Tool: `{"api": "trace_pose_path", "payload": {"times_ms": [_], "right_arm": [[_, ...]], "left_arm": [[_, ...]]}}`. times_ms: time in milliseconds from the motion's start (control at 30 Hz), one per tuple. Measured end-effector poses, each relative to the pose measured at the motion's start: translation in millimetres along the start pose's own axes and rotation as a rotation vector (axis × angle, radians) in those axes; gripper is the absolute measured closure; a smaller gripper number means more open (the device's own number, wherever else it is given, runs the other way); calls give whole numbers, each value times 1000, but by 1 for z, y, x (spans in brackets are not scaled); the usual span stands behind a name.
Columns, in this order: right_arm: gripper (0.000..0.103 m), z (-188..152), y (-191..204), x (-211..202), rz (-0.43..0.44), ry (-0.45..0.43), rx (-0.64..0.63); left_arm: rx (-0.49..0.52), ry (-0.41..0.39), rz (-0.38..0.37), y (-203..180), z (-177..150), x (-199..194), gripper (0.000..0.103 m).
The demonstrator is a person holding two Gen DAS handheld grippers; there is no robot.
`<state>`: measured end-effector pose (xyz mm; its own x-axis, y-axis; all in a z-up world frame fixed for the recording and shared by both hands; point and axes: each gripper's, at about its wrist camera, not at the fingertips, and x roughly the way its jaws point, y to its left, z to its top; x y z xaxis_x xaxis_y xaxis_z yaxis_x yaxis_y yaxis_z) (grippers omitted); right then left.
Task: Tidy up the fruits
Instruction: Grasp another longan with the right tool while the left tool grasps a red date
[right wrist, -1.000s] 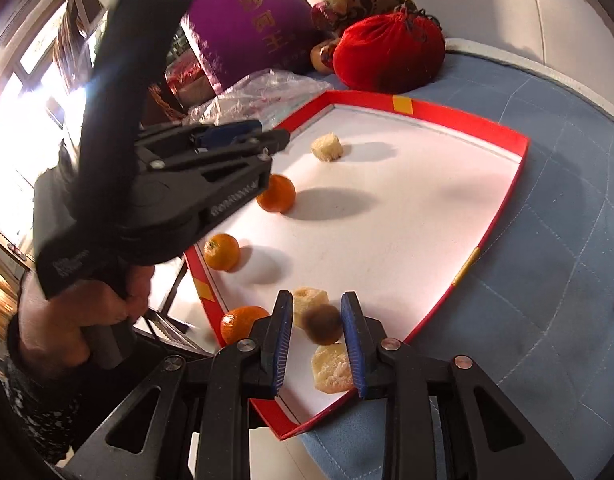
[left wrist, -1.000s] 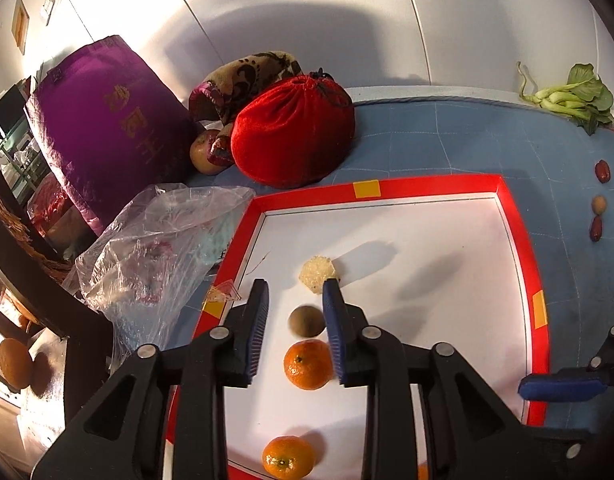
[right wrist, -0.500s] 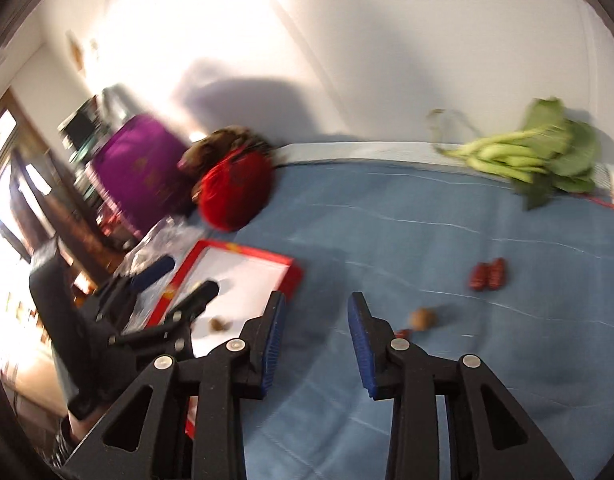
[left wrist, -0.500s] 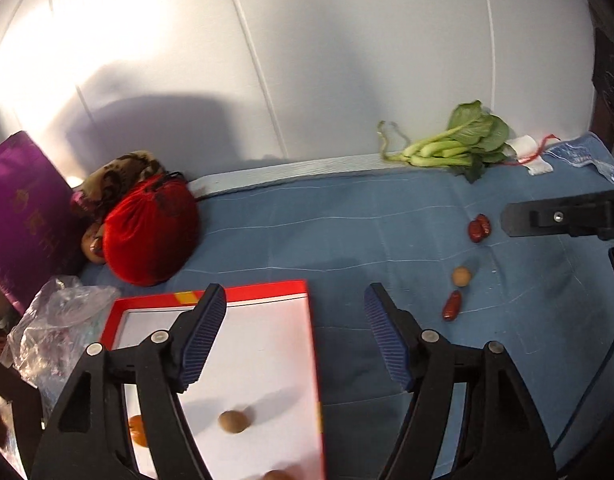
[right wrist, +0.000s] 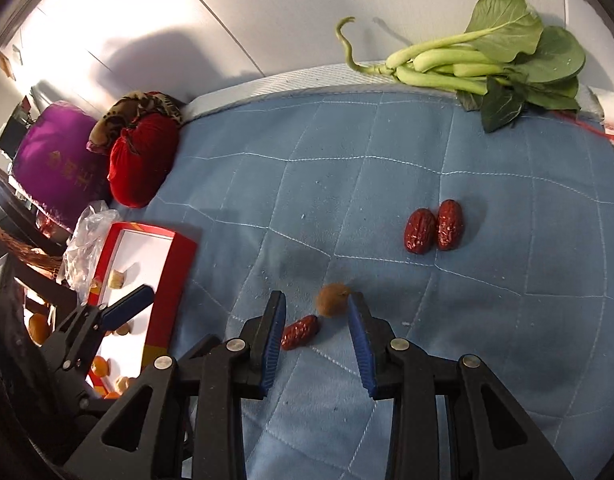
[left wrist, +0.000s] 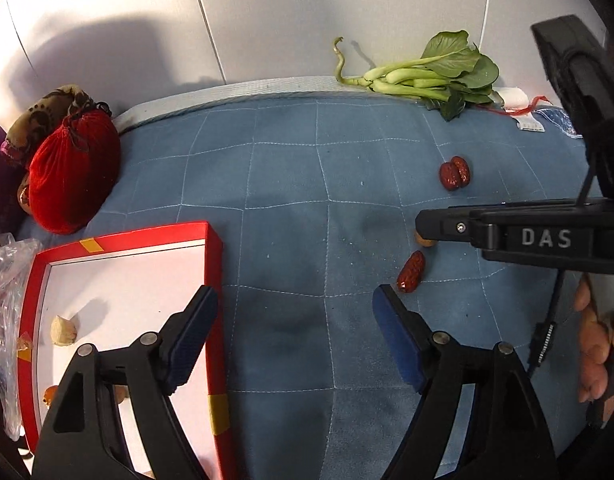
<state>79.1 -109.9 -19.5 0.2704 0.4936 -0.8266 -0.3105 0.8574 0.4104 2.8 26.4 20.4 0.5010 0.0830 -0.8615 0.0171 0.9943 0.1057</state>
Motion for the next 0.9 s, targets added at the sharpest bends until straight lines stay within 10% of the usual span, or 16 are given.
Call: {"api": "trace_pose_path", "payload": {"times_ms": [500, 900], "right_arm": [[80, -2, -11, 33, -40, 21, 64], [80, -10, -46, -46, -14, -55, 190]], "left_arm": [[95, -14, -59, -10, -3, -4, 23], [148, 40, -189, -44, 19, 29, 23]]}}
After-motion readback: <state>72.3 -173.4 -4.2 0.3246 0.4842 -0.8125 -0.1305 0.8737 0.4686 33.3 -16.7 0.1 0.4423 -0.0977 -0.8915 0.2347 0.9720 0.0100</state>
